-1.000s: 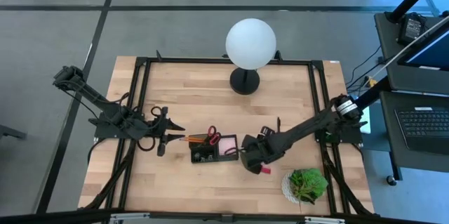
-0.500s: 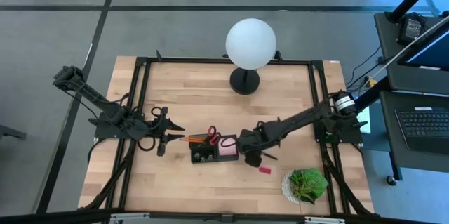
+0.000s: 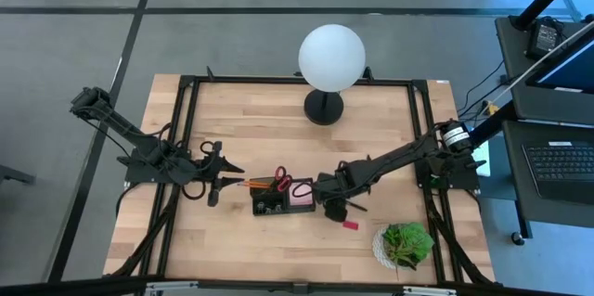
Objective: Pick and place office supplies into organizer
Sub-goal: Put the bottom black pen into the black desk organizer
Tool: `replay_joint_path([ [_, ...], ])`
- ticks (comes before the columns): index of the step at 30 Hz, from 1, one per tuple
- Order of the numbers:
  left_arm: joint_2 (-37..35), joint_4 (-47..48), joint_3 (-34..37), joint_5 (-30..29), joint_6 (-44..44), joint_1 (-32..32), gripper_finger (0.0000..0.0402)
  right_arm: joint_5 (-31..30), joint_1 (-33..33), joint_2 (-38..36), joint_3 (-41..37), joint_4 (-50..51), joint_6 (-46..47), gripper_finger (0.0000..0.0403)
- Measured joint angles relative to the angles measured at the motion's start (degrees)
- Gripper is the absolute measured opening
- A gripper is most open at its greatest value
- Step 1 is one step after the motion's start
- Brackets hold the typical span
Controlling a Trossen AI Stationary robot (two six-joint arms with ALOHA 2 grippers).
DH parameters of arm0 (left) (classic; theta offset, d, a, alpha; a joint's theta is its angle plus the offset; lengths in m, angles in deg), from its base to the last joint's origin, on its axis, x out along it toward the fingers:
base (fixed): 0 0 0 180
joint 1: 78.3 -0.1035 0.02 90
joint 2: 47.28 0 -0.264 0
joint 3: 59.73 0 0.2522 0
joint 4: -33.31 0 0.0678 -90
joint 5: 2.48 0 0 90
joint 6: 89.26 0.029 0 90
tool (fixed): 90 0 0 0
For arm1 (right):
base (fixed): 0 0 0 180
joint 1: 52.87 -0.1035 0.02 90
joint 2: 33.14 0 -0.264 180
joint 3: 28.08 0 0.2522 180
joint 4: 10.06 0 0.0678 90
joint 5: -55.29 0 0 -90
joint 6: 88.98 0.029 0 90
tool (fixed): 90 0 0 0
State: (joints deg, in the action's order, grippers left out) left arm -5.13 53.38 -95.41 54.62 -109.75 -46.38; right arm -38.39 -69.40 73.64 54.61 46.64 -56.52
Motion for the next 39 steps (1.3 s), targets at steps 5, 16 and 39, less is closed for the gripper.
replay_joint_path([
  [5,0.0,0.0,0.0,1.37,-0.82,0.01,0.0106,0.94,0.15,0.0,0.0,0.02,-0.16,0.018],
  [16,0.0,1.04,0.0,1.53,-1.01,0.0,0.0106,0.79,0.4,0.04,0.0,-0.65,1.72,0.018],
  [39,1.74,1.67,0.0,1.5,-1.44,0.0,0.0106,0.69,0.67,5.66,0.28,-1.02,1.49,0.0171],
])
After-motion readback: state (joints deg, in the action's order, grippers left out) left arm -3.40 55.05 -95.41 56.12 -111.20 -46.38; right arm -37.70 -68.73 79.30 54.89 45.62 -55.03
